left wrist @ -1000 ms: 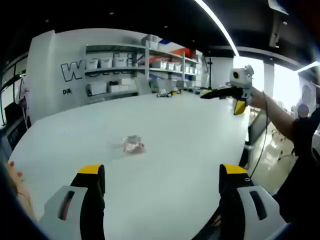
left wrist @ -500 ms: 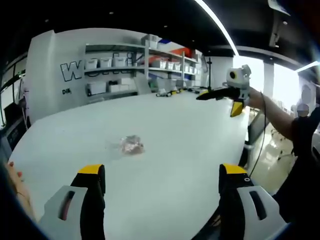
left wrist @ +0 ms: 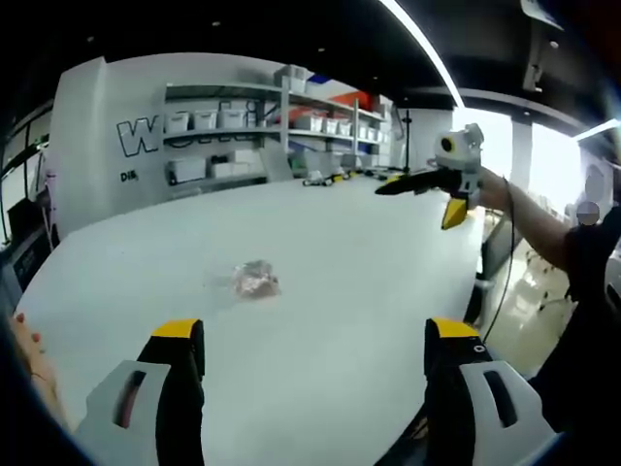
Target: Open the resealable bag by pulling the two sides of the seal apart until the entire bag opening is separated and visibly accessible.
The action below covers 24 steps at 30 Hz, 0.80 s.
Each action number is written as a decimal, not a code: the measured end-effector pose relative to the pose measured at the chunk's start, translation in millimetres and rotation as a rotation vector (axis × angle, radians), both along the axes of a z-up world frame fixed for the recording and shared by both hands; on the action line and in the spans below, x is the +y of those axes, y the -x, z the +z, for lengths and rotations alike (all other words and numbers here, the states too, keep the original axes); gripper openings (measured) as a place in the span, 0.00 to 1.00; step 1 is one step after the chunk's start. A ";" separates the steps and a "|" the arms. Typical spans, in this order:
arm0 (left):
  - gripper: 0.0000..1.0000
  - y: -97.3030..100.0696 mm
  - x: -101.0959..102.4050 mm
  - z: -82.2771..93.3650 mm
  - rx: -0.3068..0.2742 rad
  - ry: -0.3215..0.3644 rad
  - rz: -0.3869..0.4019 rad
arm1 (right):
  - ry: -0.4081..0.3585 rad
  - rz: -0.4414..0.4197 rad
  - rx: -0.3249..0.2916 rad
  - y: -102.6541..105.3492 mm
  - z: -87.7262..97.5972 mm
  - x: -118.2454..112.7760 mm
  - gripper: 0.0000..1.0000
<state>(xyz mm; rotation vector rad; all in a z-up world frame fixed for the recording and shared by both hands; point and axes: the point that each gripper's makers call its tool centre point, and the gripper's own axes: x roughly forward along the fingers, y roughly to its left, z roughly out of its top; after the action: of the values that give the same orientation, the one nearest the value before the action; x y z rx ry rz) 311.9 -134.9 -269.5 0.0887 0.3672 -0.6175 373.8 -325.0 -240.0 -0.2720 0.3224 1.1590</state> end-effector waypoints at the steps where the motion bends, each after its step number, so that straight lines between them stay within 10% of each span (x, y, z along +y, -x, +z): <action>1: 0.93 -0.2 -0.4 -0.2 0.001 0.001 -0.001 | 0.000 0.000 0.002 -0.8 -0.5 1.1 0.99; 24: 0.93 -1.7 -1.0 -3.1 0.005 -0.004 0.000 | -0.002 0.011 0.014 -19.9 -13.1 31.0 0.97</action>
<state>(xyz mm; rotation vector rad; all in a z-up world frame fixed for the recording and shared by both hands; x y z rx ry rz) 313.6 -135.9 -272.6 0.0913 0.3734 -0.6166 393.7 -294.0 -253.1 -0.2644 0.3324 1.1720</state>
